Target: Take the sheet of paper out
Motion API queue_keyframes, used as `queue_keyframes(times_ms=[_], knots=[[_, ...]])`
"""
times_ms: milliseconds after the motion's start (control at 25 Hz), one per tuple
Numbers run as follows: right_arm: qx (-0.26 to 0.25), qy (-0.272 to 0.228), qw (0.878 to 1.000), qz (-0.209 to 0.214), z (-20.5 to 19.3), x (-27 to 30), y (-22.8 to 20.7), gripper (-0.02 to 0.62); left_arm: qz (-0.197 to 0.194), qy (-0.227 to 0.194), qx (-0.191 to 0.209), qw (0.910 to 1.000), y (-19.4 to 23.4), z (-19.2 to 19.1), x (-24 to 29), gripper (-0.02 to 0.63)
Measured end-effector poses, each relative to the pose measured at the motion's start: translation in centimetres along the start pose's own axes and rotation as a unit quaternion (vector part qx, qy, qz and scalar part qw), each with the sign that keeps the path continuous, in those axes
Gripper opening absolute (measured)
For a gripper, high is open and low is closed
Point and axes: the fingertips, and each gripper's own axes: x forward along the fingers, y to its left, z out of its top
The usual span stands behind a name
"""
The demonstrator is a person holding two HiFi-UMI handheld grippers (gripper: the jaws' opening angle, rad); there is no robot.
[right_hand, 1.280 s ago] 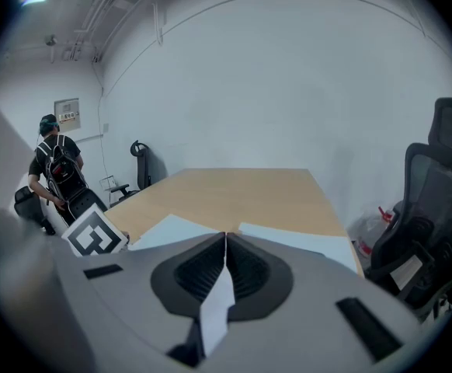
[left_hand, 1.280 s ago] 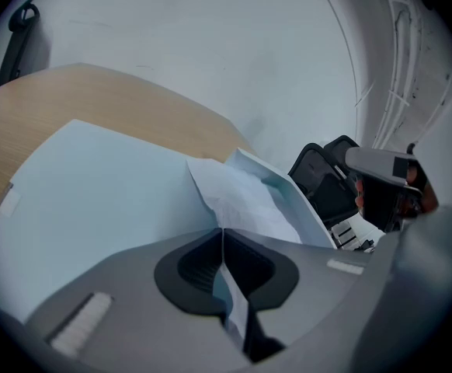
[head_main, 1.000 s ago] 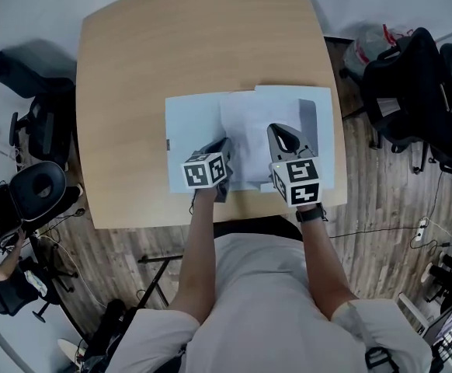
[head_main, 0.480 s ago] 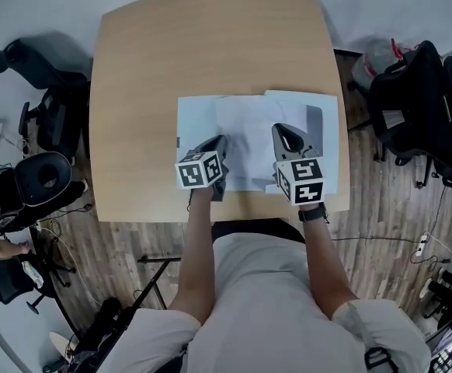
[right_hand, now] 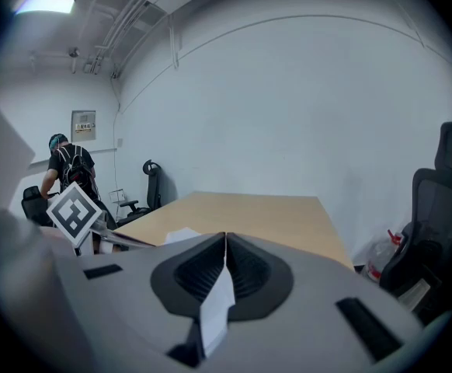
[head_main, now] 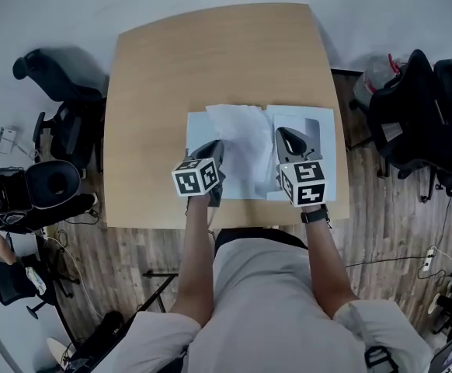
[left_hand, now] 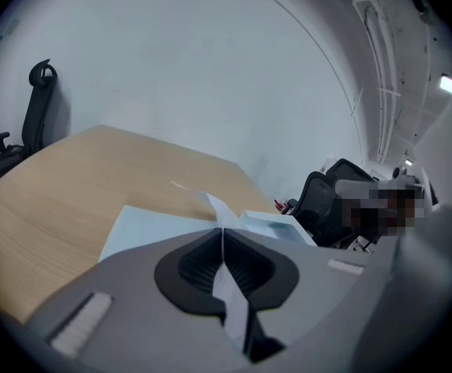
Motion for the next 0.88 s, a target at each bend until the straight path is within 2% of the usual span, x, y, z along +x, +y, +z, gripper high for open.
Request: queue_keyframes(times_ms=[200, 440, 880], knots=[[0.002, -0.028, 1.000, -0.001, 1.7, -1.5, 0.1, 0.012, -0.015, -0.038, 0.033, 0.9986, -1.9, 2.8, -1.9, 0.015], [-0.007, -0.074, 0.997, -0.005, 5.1, -3.8, 0.4, 0.012, -0.027, -0.091, 0.041, 0.9946, -4.5, 6.3, -4.3, 0.014], [-0.026, -0.125, 0.992, -0.022, 8.2, -8.5, -0.1, 0.012, -0.055, -0.191, 0.096, 0.9755, -11.8, 12.4, -8.7, 0.012]])
